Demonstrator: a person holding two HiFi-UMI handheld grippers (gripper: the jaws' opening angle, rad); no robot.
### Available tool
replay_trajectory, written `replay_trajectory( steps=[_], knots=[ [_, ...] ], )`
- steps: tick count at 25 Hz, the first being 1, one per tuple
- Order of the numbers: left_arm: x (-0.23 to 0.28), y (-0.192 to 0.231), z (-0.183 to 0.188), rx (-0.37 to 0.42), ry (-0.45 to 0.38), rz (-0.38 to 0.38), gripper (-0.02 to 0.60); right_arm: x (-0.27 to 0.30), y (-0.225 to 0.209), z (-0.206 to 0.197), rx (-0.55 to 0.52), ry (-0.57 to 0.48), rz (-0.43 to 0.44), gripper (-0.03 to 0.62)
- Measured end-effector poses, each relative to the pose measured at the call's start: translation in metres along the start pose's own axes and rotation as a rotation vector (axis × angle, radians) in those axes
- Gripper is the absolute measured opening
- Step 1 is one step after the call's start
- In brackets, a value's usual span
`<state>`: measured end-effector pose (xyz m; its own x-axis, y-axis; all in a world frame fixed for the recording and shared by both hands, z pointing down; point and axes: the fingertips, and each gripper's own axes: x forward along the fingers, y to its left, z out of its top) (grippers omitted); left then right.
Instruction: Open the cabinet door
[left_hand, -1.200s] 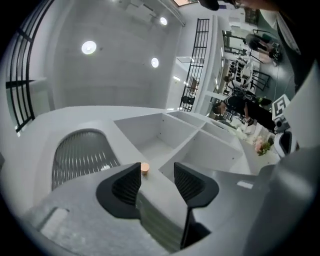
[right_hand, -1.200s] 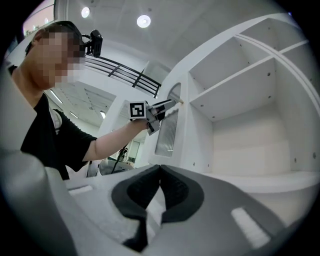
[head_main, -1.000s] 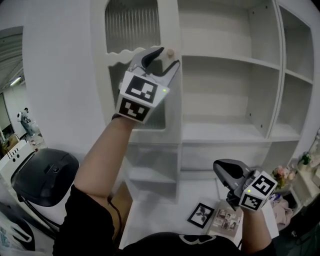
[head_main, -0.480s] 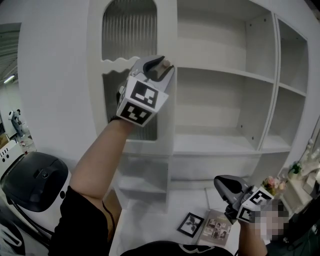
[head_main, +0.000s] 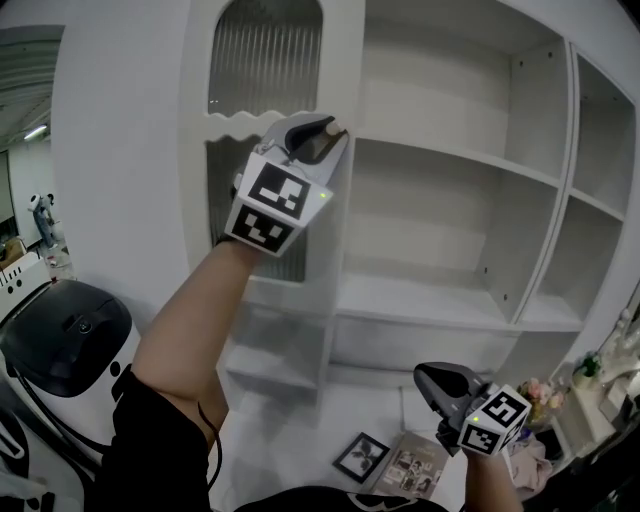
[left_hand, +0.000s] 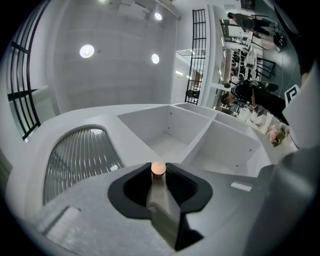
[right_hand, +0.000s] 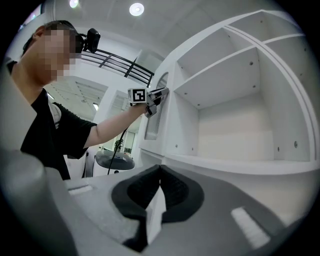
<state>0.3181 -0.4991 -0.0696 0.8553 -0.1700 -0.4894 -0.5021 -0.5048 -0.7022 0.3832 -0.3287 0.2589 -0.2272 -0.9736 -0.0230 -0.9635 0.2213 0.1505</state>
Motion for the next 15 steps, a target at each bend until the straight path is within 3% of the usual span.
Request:
replay_trajectory(
  steps=[6, 15],
  knots=[
    [0.001, 0.0, -0.001, -0.074, 0.022, 0.011, 0.078, -0.011, -0.001, -0.011, 0.021, -0.006, 0.044, 0.003],
    [-0.002, 0.0, -0.003, -0.099, 0.086, 0.001, 0.077, -0.028, 0.007, -0.021, 0.056, -0.022, 0.049, 0.003]
  ],
)
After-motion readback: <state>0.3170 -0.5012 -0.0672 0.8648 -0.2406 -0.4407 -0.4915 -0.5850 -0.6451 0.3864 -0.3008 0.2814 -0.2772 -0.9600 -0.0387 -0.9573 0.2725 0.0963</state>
